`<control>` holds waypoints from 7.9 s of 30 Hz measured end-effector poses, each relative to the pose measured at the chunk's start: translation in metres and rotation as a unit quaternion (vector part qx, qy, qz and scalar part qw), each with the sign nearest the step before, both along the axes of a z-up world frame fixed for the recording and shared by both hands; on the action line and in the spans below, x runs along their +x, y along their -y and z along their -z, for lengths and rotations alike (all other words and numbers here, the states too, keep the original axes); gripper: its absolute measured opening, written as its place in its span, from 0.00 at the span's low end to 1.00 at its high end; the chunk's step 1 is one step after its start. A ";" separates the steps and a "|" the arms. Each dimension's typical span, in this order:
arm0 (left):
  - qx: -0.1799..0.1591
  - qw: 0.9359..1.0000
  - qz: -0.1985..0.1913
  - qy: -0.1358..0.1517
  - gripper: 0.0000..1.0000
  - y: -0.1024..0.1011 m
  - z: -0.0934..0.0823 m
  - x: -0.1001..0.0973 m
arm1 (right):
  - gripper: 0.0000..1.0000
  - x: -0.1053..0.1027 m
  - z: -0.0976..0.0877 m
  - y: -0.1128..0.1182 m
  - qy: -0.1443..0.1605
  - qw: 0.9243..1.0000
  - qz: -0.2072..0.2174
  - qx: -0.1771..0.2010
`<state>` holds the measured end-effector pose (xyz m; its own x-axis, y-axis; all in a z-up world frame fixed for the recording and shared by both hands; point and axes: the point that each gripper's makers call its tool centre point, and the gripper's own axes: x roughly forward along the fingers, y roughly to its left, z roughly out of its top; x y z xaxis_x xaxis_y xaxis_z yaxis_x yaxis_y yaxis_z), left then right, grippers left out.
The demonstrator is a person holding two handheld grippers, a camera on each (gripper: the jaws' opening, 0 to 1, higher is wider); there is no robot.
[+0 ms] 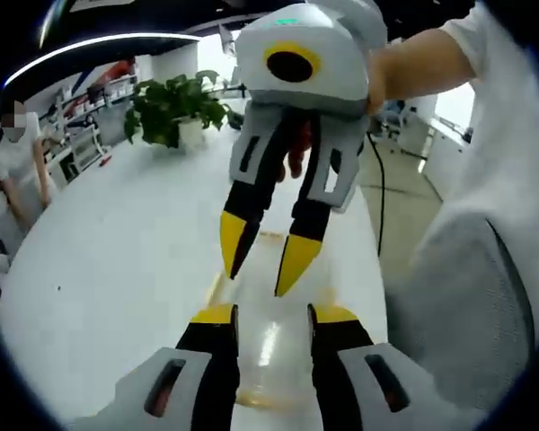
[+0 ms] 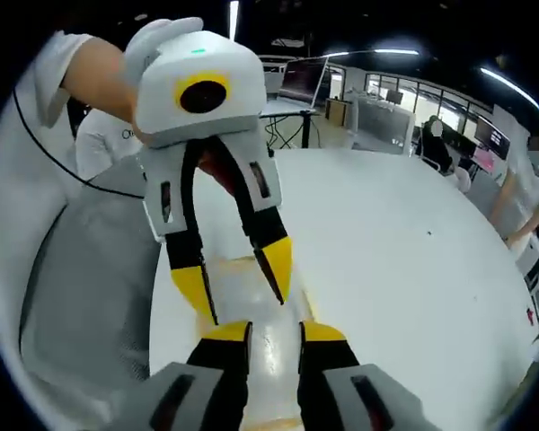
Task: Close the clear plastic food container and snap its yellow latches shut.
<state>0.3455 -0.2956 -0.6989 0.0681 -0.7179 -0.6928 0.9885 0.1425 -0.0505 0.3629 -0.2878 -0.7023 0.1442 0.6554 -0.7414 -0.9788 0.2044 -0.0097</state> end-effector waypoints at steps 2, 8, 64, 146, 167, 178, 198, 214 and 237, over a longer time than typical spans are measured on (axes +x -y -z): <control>0.011 1.000 0.011 0.000 0.28 0.000 0.006 -0.003 | 0.19 0.003 0.009 0.002 -0.005 1.000 -0.005 -0.016; 0.031 0.999 0.024 0.004 0.37 0.000 0.017 -0.011 | 0.43 0.006 0.016 0.000 -0.026 0.999 -0.023 -0.026; 0.121 0.970 0.101 0.188 0.43 0.007 0.038 -0.018 | 0.49 0.001 0.042 -0.001 -0.178 0.967 -0.072 -0.167; 0.110 0.986 0.117 0.051 0.86 -0.050 0.041 0.008 | 0.86 -0.026 0.044 0.048 -0.006 0.996 -0.025 -0.090; 0.131 0.980 0.133 0.073 0.75 -0.047 0.054 0.011 | 0.74 -0.023 0.053 0.047 0.014 0.993 -0.029 -0.115; 0.136 0.980 0.127 0.073 0.75 -0.063 0.056 0.007 | 0.74 -0.025 0.054 0.033 0.015 0.993 -0.034 -0.116; 0.136 0.984 0.098 0.065 0.75 -0.140 0.056 -0.003 | 0.74 -0.030 0.055 -0.043 0.019 0.992 -0.062 -0.109; 0.138 0.984 0.097 0.065 0.75 -0.170 0.057 0.008 | 0.74 -0.018 0.056 -0.074 0.021 0.990 -0.071 -0.118; 0.148 0.982 0.099 0.060 0.76 -0.177 0.058 0.052 | 0.74 0.030 0.056 -0.083 0.024 0.988 -0.087 -0.124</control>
